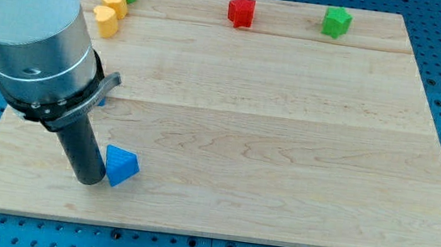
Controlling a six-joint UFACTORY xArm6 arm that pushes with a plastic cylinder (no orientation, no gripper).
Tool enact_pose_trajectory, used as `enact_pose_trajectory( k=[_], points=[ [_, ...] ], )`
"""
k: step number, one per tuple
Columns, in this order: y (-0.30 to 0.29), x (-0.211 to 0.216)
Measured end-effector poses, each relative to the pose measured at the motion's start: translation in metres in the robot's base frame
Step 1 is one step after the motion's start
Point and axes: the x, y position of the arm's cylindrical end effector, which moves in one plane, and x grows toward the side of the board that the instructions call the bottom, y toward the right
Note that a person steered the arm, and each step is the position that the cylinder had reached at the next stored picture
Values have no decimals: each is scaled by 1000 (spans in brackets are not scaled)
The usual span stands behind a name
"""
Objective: Move the blue triangle to the center right
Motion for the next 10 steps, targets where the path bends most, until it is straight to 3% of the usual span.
enact_pose_trajectory(
  k=[6,8,10],
  points=[
    [-35,2],
    [11,4],
    [58,-42]
  ],
)
